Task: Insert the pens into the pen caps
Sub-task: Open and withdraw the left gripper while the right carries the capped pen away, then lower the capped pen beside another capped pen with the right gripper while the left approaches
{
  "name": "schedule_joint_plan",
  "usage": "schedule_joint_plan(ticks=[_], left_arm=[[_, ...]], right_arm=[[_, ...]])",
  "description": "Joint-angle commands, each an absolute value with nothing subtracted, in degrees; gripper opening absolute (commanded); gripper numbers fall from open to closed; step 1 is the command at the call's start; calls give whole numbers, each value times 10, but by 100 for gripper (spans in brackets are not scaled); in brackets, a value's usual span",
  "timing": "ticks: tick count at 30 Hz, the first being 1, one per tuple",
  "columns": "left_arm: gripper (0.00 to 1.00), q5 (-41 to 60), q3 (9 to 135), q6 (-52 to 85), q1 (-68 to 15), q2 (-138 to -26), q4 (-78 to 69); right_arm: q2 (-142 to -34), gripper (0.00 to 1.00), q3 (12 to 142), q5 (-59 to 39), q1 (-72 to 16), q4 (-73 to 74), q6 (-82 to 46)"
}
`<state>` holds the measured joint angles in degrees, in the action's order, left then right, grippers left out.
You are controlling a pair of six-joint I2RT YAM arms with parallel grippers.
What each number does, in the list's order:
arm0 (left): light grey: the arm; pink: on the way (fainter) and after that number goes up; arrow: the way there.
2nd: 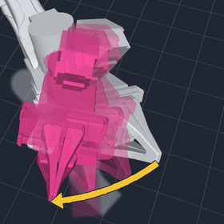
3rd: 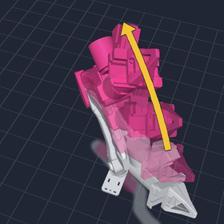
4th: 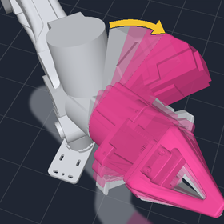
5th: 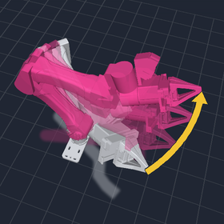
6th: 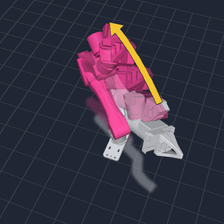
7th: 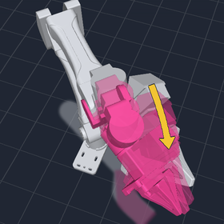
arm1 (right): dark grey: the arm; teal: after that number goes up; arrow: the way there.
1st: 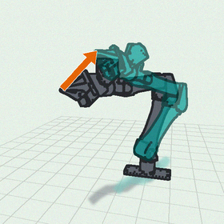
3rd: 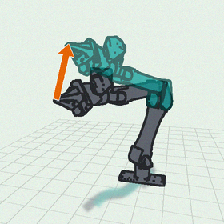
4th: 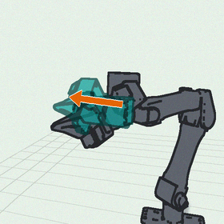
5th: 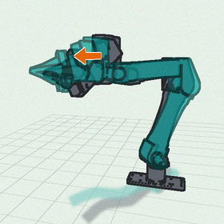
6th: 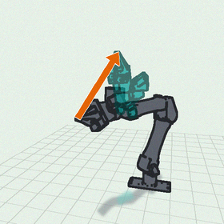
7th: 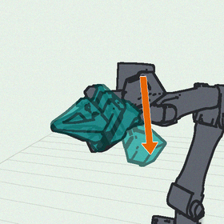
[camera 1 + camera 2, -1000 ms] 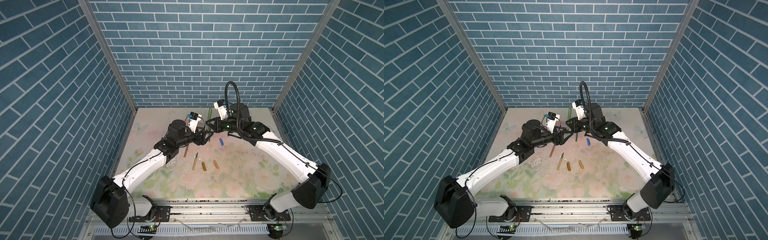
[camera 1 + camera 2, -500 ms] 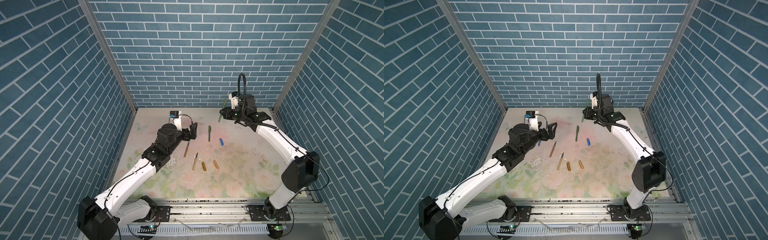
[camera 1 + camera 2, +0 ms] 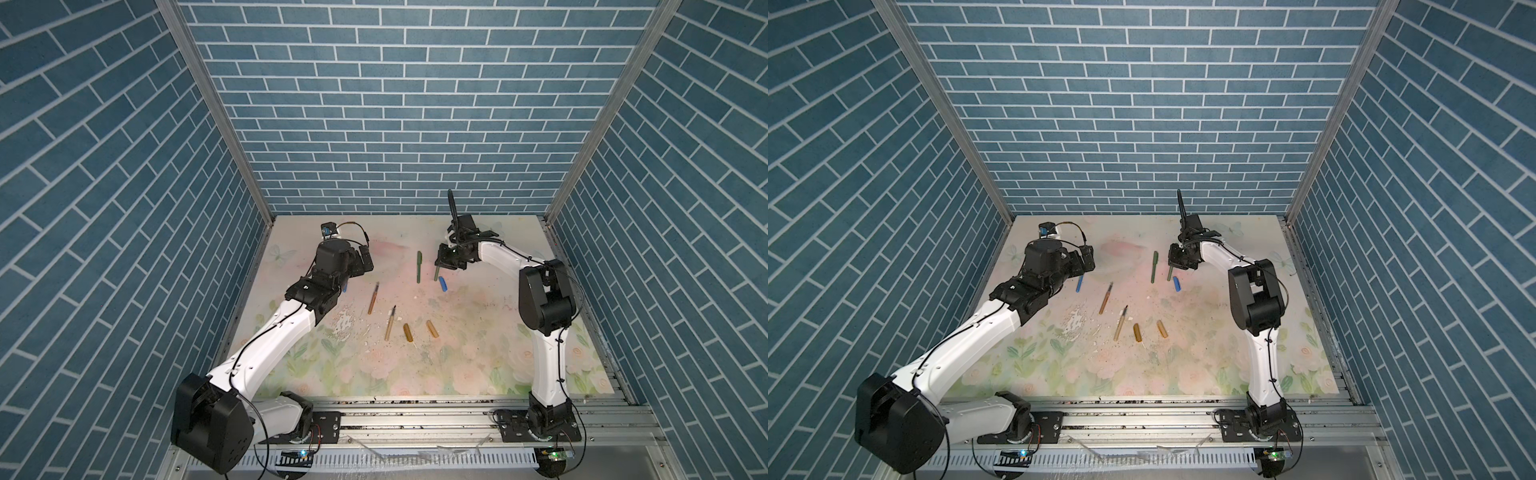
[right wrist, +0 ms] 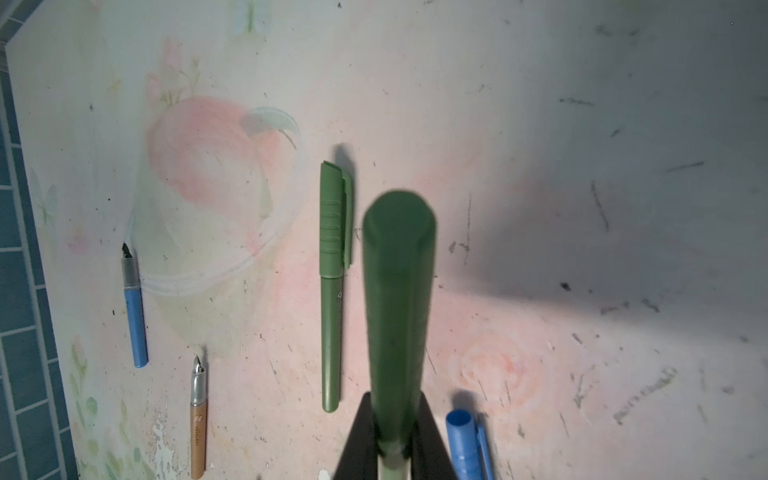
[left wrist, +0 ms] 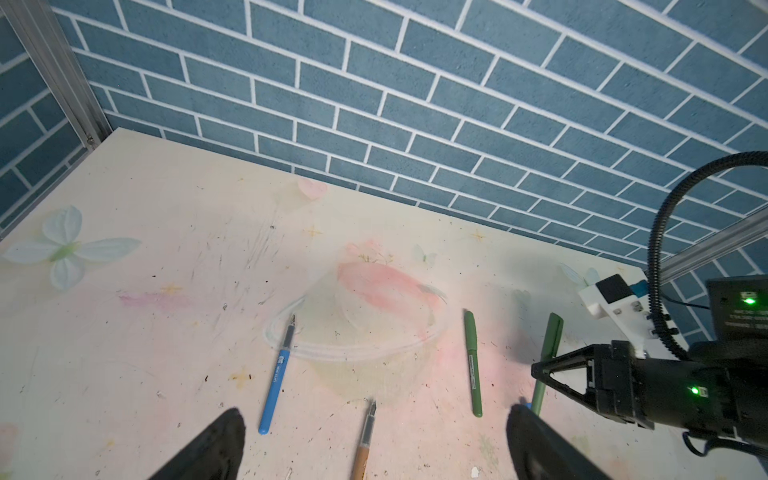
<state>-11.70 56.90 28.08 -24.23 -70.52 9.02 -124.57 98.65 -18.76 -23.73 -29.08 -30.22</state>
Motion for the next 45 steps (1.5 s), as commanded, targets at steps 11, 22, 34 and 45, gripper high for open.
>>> schedule_joint_plan(ticks=[11,22,34,45], left_arm=[[100,-82,590,295,-232,-724,97],[100,-71,591,296,-229,-731,97],[99,-63,591,300,-220,-734,95],[99,-55,594,303,-215,-741,97]], right_arm=[[-1310,6,1056,-224,-241,-332,-303],[-1365,11,1105,-230,-259,-364,-294],[-1376,18,1104,-214,-269,-372,-328],[-1371,29,1121,-205,-269,-391,-340]])
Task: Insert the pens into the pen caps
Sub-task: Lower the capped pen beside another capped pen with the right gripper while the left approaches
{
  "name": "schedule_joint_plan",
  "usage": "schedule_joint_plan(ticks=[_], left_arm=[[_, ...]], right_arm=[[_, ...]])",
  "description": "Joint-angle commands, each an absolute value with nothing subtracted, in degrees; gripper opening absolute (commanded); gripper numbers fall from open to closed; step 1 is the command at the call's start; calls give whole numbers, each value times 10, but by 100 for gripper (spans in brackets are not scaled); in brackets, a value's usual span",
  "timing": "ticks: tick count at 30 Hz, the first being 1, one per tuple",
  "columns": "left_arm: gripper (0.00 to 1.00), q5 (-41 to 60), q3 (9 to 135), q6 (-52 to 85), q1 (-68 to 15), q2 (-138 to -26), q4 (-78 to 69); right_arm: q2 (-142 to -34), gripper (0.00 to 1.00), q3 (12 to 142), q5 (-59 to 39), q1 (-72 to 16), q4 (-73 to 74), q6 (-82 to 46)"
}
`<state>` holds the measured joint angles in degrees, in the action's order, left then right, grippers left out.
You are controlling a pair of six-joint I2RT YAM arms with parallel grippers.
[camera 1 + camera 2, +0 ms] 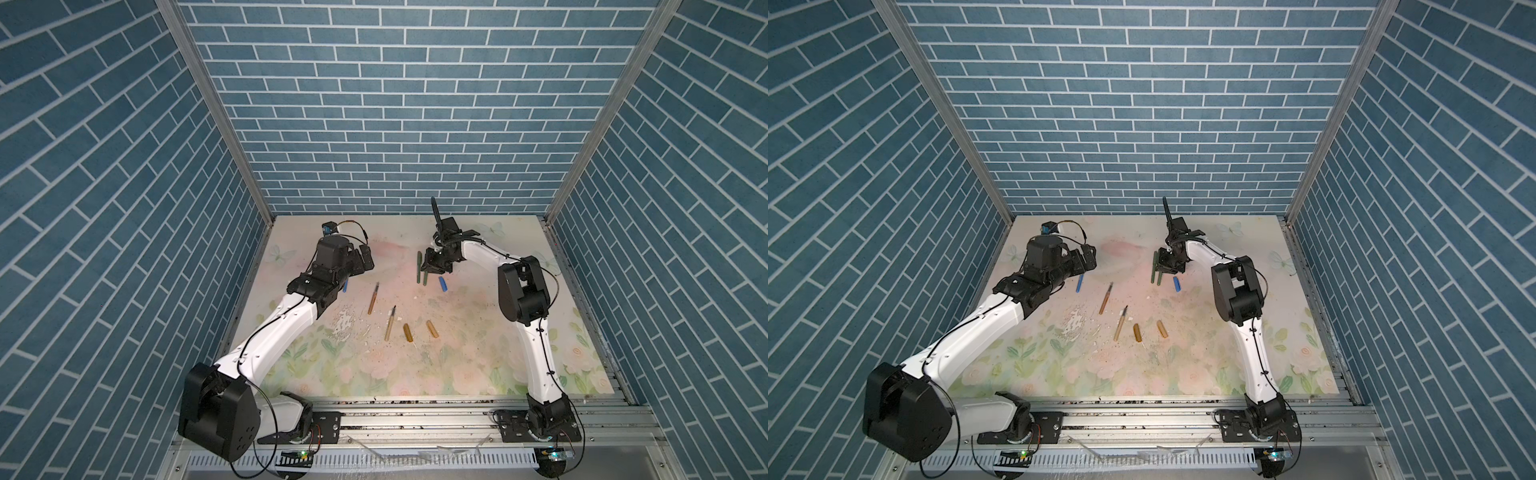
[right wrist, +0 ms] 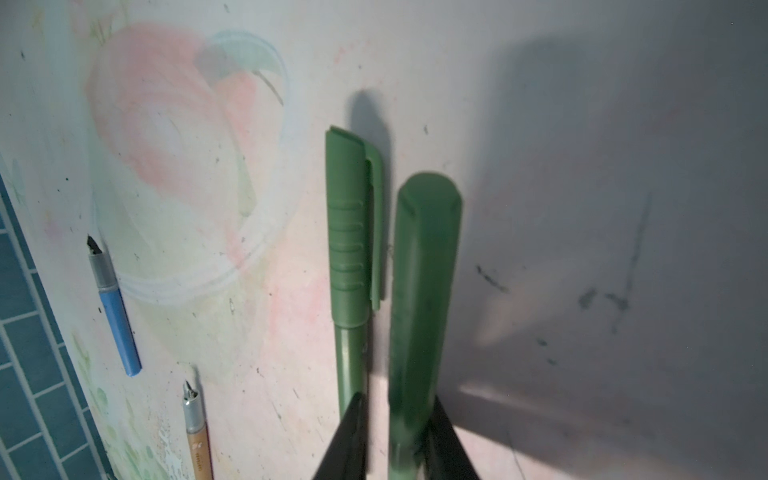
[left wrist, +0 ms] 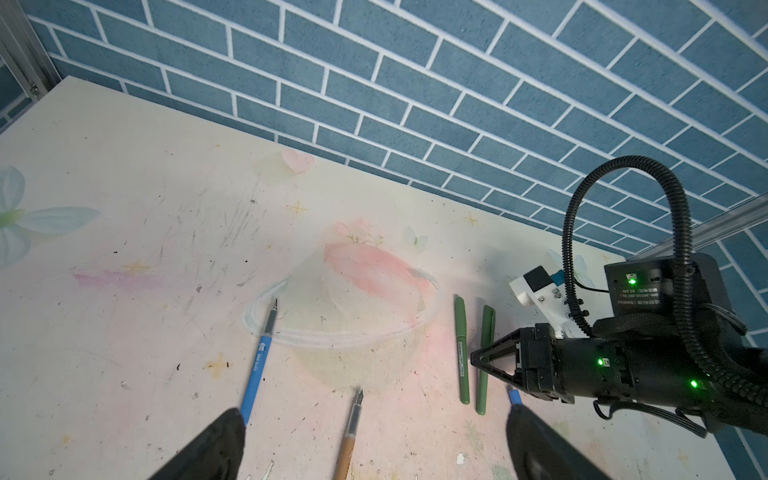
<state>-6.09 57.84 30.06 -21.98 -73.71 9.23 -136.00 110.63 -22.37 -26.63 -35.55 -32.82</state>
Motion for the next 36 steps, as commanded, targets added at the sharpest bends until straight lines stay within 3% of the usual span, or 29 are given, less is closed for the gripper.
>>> schedule_joint_plan(ticks=[1,13,21,36], left_arm=[[99,-53,594,303,-214,-742,97],[95,-14,598,303,-211,-758,90],[93,75,663,252,-239,-872,137],[97,-60,810,220,-395,-1141,109]], right_arm=[[-1369,30,1121,-203,-269,-391,-341],[-1357,45,1146,-185,-266,-442,-329],[-1373,50,1150,-240,-264,-441,-325],[-1335,60,1057,-352,-234,-341,-365]])
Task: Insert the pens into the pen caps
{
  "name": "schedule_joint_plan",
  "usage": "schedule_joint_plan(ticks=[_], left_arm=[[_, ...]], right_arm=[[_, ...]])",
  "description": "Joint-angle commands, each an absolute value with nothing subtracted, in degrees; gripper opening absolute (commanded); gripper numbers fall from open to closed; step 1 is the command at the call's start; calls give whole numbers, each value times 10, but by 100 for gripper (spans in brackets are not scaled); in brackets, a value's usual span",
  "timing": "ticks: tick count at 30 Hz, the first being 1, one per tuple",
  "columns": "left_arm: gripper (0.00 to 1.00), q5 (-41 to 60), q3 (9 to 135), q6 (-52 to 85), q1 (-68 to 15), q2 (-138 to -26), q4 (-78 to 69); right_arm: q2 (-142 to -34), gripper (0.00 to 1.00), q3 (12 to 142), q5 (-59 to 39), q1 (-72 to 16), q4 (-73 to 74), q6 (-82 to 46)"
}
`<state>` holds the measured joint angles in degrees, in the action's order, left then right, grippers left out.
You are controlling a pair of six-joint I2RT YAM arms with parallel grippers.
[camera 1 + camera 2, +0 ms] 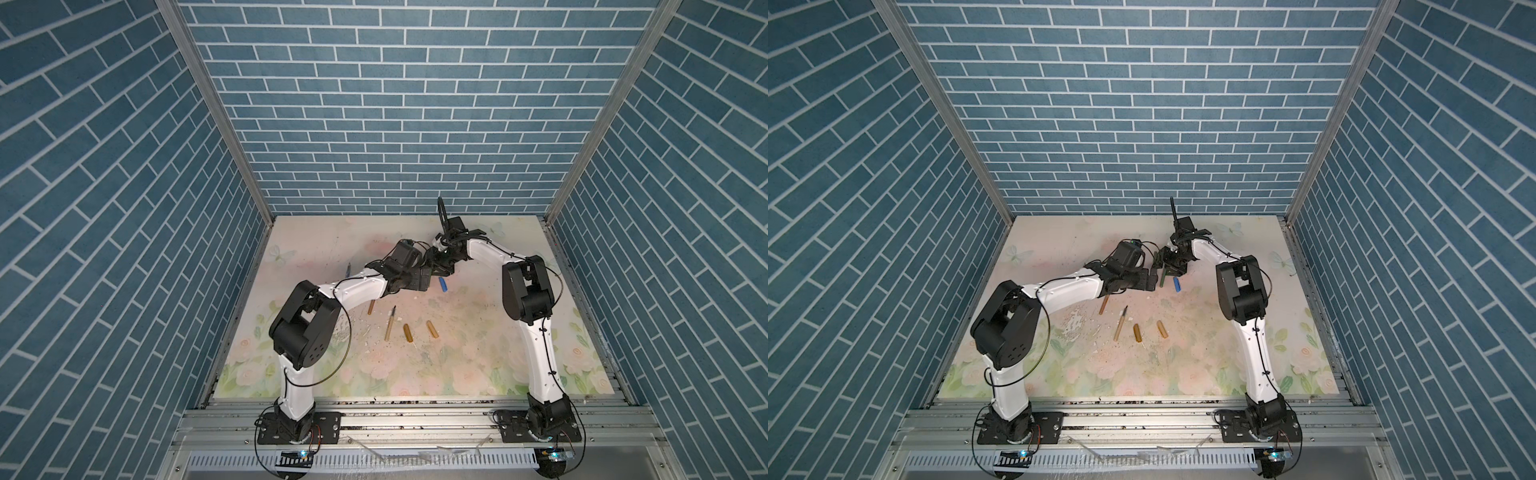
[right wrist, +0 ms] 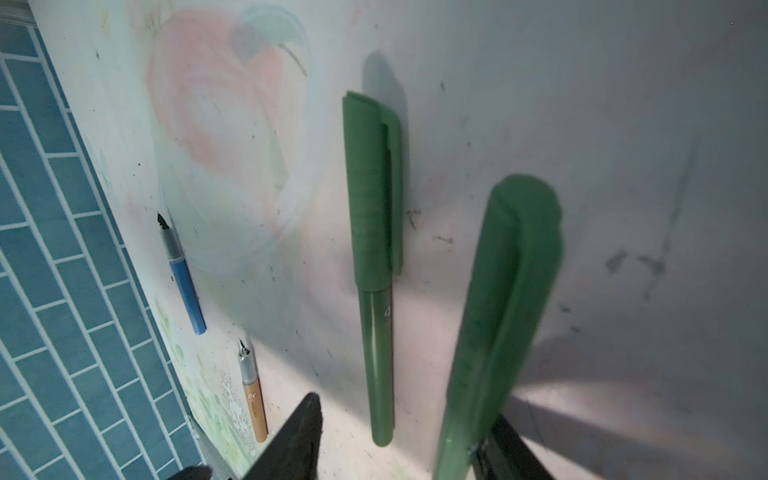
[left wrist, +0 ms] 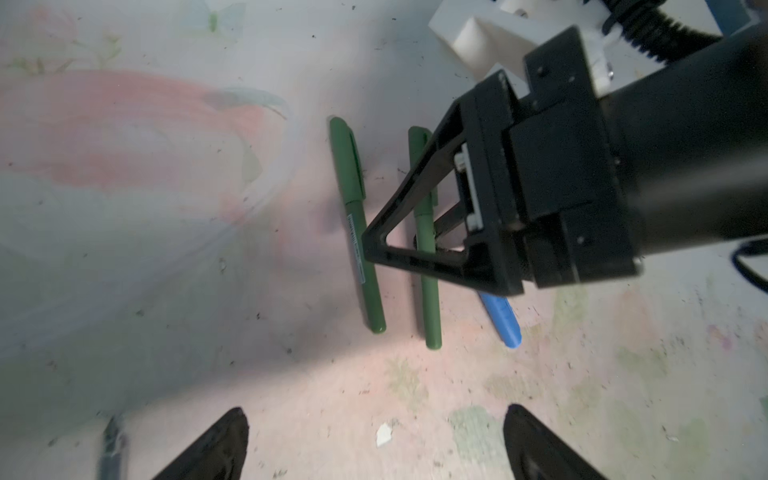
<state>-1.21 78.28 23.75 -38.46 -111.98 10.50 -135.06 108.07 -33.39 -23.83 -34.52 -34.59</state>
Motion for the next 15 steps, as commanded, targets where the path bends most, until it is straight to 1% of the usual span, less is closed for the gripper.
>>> schedule_joint_plan(ticks=[1,8,15], left_arm=[[98,-74,819,216,-400,-1153,113],[98,-85,900,196,-404,-1230,157],[97,-99,945,197,-407,-1274,194]], right_arm=[[-1331,61,1053,-352,-233,-338,-365],[-1320,62,1020,-381,-226,-309,-380],[-1310,62,1001,-401,-223,-277,-398]])
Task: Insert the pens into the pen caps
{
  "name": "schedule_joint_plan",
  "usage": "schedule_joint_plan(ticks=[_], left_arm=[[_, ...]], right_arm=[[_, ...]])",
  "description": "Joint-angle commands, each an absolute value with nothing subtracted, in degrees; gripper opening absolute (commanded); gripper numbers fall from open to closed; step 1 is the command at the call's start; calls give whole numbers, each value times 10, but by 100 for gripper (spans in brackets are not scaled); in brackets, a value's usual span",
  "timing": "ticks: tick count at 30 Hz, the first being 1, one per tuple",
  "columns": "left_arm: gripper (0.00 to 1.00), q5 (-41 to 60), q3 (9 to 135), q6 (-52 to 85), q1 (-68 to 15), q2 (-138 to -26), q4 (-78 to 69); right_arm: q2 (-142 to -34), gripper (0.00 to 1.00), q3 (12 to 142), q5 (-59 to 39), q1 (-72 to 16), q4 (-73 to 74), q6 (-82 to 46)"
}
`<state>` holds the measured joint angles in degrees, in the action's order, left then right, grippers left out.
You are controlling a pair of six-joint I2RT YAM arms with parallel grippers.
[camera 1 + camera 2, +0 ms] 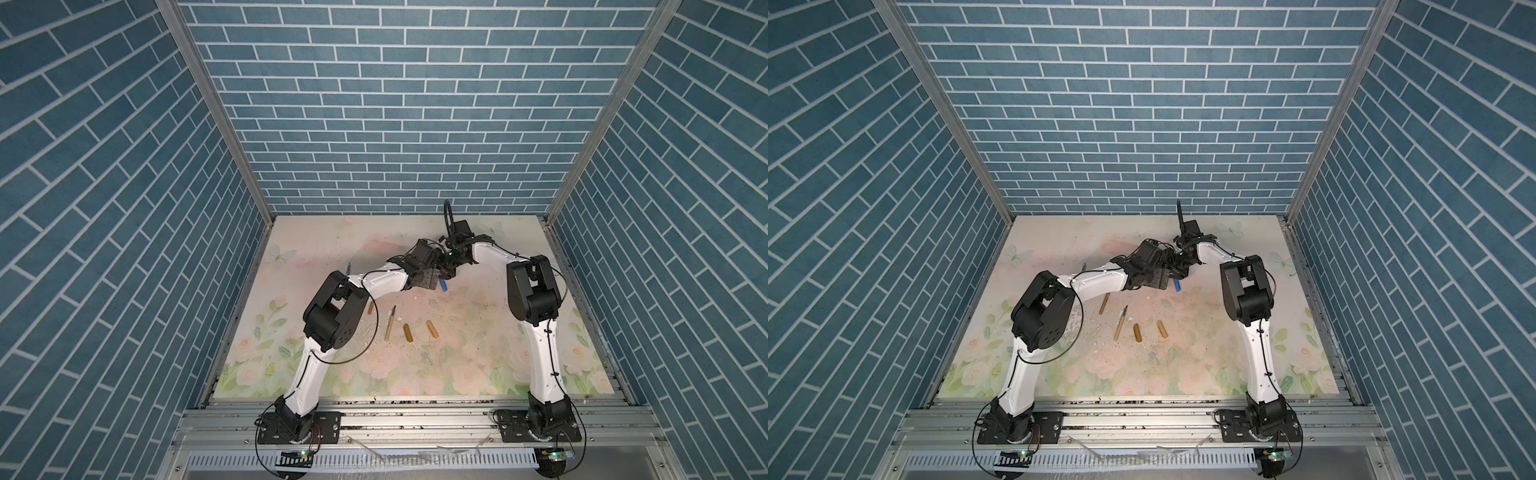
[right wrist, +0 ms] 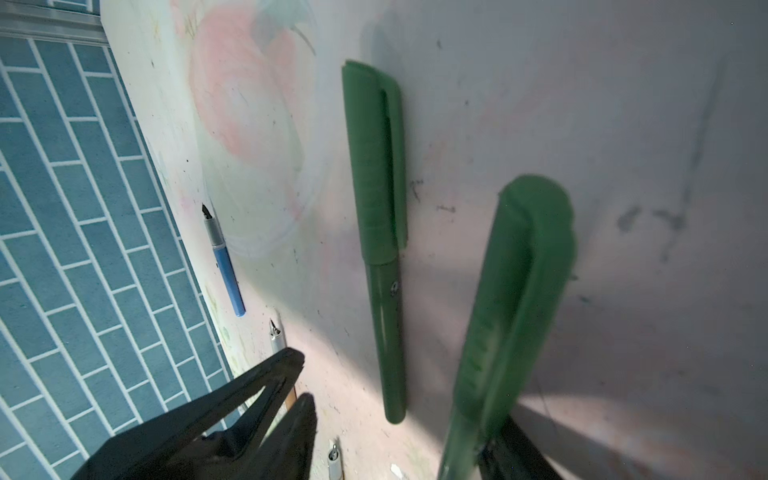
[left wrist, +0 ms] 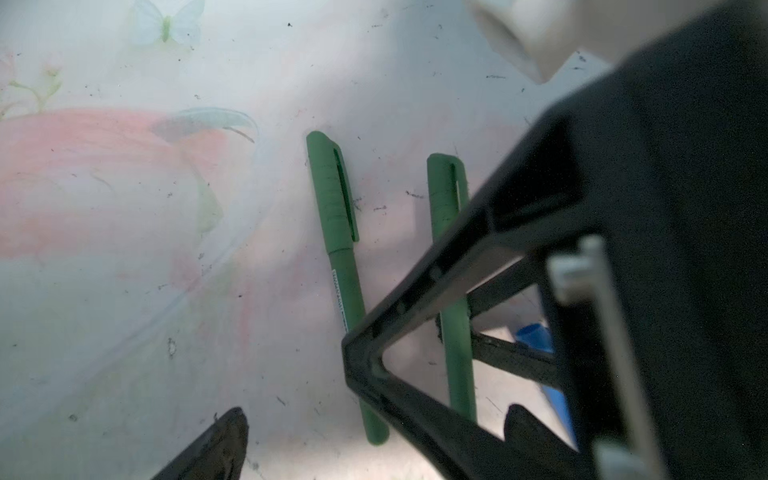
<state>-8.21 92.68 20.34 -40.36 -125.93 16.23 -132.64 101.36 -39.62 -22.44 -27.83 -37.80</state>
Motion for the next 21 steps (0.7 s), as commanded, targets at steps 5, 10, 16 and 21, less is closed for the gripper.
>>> schedule_joint_plan(ticks=[5,10,16,21], left_arm=[[94,-125,982,214,-407,-1305,231],[91,-142,1010,230,-405,-1328,250],[90,-148,1001,261,-400,-1326,242],[88,-146,994,289,-389,-1326,237]], right_arm=[[-1308,62,996,-404,-223,-275,-400],[-1310,61,993,-411,-222,-275,-399],[-1309,61,998,-402,-222,-305,-374],[-1307,61,1012,-395,-221,-344,-348]])
